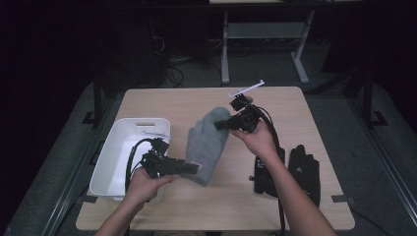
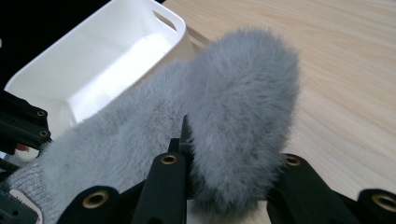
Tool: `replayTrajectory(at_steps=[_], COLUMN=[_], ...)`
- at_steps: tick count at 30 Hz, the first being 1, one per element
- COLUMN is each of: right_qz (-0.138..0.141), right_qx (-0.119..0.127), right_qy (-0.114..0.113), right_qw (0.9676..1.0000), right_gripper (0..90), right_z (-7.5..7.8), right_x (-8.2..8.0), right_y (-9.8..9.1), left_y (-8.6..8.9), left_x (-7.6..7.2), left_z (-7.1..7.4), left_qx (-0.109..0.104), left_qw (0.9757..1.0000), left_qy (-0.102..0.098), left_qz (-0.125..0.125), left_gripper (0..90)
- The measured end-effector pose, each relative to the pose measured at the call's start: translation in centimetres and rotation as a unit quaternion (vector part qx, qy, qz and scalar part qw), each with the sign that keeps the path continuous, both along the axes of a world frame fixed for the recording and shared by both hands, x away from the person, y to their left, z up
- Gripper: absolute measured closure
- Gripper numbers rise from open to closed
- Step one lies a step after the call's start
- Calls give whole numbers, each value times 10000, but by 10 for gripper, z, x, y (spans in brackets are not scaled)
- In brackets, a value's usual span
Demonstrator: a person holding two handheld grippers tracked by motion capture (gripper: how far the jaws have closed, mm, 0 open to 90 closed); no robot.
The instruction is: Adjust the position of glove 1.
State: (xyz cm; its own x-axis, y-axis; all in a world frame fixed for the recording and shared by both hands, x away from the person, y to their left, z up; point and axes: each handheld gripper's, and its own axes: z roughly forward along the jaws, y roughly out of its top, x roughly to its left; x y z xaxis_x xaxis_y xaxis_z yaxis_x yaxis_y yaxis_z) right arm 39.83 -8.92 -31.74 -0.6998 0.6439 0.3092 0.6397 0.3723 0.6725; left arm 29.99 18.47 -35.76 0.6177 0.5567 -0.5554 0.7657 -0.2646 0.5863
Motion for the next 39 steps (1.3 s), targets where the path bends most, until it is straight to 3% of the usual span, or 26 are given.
replayTrajectory(at_steps=[17,31,39], right_qz=[179,356,417], right_qx=[25,1,-26], right_qy=[-103,-128,-146], right_qw=[9998,9993,9990], right_gripper=[739,739,739], right_z=[25,35,39], right_x=[3,9,11], right_y=[30,60,80], left_y=[31,61,77], left_x=[-5,-8,-10], left_z=[21,27,27], left_qx=[-8,-58,-165], left_qw=[9997,9993,9983], left_qy=[-157,-181,-132], left_qz=[186,333,536], left_gripper=[519,518,518])
